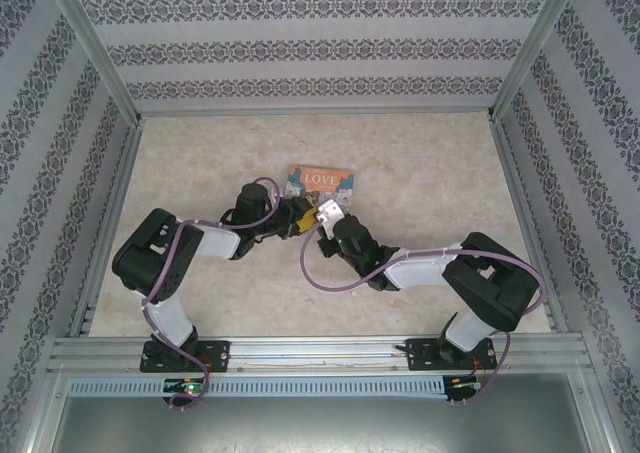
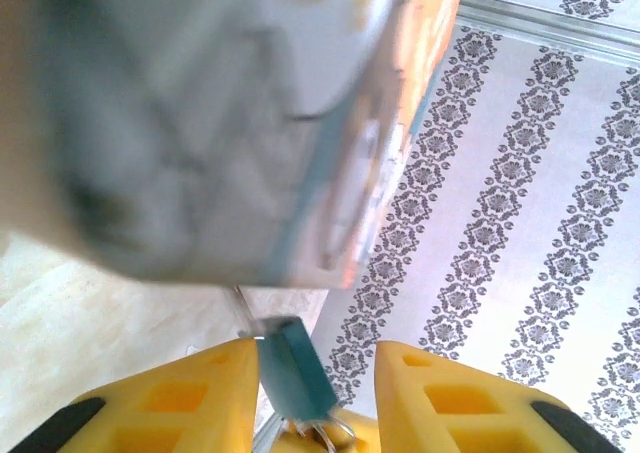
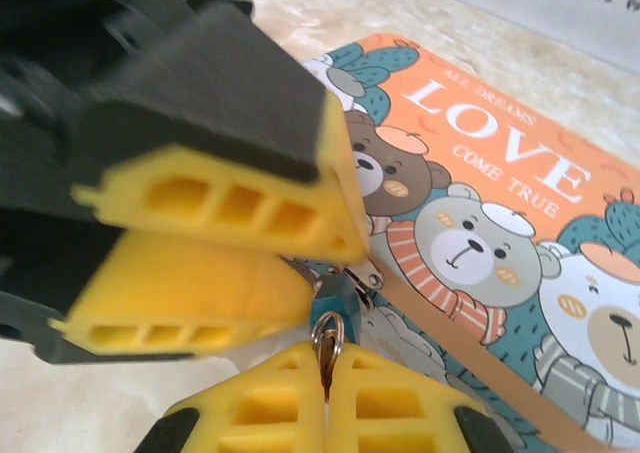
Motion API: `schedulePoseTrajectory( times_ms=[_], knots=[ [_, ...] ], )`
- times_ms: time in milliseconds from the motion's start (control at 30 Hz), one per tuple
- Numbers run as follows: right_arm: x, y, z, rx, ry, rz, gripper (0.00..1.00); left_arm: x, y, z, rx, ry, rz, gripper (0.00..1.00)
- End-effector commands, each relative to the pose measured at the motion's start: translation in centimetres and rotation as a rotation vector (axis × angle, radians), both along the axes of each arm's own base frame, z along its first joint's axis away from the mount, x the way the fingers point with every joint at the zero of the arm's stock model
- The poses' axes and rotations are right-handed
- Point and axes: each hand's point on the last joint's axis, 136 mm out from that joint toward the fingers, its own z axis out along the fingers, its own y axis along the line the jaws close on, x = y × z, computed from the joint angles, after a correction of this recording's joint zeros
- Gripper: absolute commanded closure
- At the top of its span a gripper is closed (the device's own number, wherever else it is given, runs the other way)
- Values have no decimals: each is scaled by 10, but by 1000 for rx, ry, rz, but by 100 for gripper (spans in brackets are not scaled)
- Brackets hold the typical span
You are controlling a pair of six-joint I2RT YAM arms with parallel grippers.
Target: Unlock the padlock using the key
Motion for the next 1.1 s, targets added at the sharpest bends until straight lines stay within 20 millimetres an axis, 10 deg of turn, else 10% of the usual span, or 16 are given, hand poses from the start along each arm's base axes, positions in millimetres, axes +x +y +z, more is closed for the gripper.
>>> schedulePoseTrajectory(
  times_ms=[0,1067],
  knots=[
    [1,-8,9,117,4,-81,100,-1,3,13,57,-59,-27,63],
    [-24,-67,-28,733,444,-419,100,-11,114,127,740,-610,186,36]
  ],
)
